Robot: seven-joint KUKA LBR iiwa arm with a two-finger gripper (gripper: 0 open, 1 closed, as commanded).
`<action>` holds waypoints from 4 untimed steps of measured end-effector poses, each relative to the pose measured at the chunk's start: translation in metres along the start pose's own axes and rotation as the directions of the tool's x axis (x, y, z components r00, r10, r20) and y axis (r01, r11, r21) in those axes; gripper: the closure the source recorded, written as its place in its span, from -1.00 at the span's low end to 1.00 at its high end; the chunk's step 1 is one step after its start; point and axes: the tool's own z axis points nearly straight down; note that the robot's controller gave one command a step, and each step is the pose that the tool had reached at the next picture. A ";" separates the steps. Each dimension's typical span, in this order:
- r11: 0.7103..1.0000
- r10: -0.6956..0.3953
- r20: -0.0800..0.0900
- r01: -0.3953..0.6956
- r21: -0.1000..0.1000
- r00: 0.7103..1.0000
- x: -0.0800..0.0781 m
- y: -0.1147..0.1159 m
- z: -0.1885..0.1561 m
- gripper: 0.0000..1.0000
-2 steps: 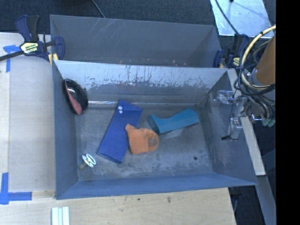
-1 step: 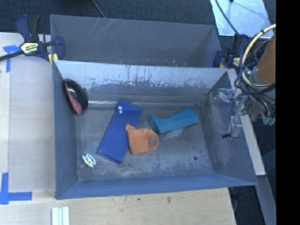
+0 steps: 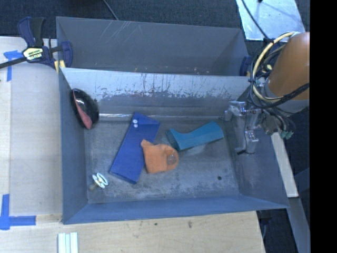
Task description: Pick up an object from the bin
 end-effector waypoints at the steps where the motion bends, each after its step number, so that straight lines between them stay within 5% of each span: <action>1: 0.983 -0.185 0.000 0.185 -0.002 0.983 -0.046 0.034 0.026 -1.00; 2: 0.967 -0.256 -0.003 0.256 -0.003 0.967 -0.052 0.028 0.065 -1.00; 3: 0.891 -0.454 -0.002 0.454 -0.003 0.891 -0.059 0.040 0.106 -1.00; 4: 0.888 -0.460 -0.006 0.460 -0.005 0.888 -0.058 0.053 0.115 1.00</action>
Offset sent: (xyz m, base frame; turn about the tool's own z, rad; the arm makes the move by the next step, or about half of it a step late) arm 0.0488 0.0334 -0.0656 -0.2609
